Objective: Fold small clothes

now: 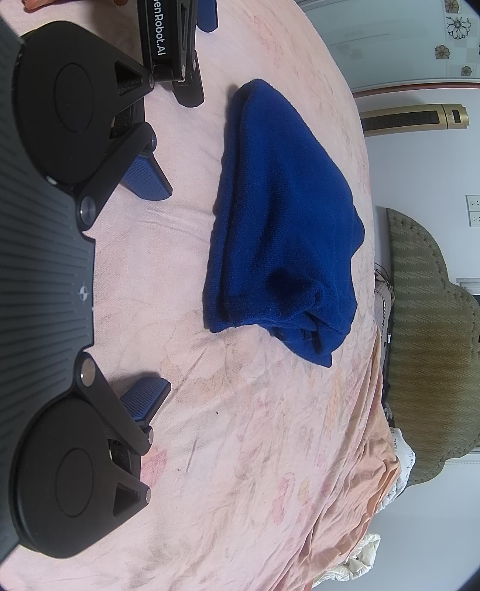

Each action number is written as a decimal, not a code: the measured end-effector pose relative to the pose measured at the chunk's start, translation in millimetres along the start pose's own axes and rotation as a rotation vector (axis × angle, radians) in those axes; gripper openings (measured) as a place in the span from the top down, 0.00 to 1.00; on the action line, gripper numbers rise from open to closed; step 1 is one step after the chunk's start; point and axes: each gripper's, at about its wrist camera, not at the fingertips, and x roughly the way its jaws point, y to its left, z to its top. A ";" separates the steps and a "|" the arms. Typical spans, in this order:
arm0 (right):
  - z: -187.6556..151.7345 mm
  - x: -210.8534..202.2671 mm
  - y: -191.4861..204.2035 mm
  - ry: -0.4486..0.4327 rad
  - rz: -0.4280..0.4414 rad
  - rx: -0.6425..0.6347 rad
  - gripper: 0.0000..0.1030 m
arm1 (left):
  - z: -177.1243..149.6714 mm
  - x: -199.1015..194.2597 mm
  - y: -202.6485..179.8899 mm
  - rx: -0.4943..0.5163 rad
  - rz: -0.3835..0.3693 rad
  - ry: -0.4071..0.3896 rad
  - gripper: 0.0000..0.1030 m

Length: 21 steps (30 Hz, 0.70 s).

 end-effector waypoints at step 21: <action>0.2 0.9 1.0 0.000 0.001 0.001 0.00 | 0.1 -0.1 -0.3 0.000 0.000 0.000 0.00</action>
